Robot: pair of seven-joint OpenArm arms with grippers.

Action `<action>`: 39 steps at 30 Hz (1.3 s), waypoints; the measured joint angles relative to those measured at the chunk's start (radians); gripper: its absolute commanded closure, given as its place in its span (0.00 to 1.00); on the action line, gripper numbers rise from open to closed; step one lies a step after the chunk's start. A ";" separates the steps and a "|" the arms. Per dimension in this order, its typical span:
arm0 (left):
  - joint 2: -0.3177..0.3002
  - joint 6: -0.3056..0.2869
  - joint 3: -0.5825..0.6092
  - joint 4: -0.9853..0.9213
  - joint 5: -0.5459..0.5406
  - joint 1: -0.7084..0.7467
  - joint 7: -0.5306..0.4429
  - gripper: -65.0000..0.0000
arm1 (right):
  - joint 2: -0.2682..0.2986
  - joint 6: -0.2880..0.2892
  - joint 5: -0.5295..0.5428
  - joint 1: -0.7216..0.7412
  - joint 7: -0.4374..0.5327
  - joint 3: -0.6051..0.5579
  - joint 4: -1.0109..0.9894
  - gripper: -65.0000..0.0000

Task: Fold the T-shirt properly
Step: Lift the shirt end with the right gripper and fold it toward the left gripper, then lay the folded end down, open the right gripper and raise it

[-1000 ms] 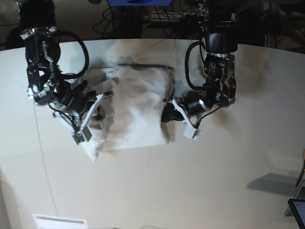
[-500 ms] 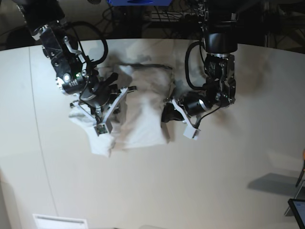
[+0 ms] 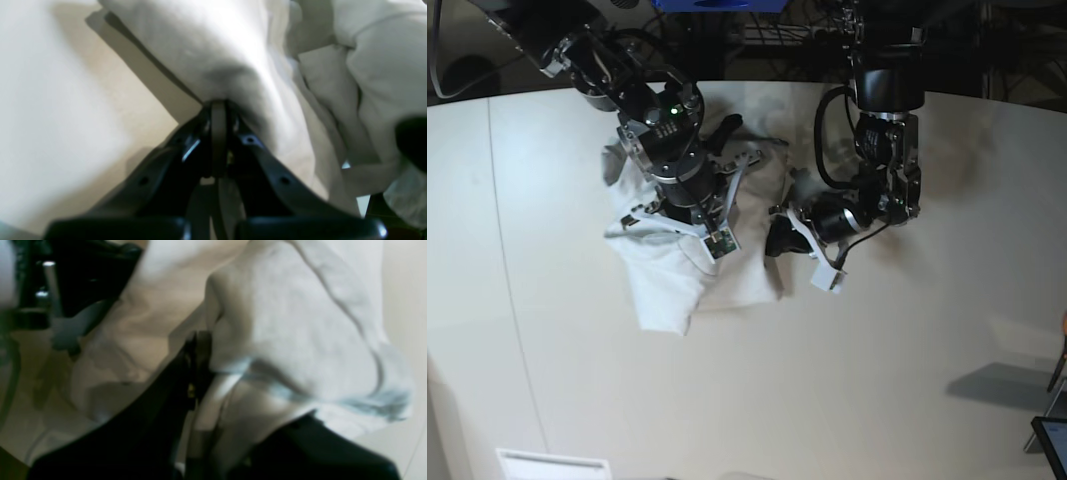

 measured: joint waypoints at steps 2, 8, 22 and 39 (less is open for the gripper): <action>0.000 0.000 0.000 0.000 0.000 0.000 0.000 1.00 | -0.021 0.004 -0.079 0.000 -0.012 -0.027 -0.009 1.00; 0.000 0.000 0.000 0.000 0.000 0.000 0.000 1.00 | -0.032 0.004 -0.192 0.000 -0.027 -0.090 -0.032 0.89; -0.001 -0.007 -0.005 -0.002 0.000 0.000 0.000 1.00 | -0.088 0.005 -0.197 0.017 -0.026 -0.165 -0.016 0.72; -0.066 -0.012 -0.060 0.003 -0.033 0.012 0.014 1.00 | -0.118 0.133 -0.197 0.025 -0.015 -0.167 -0.014 0.39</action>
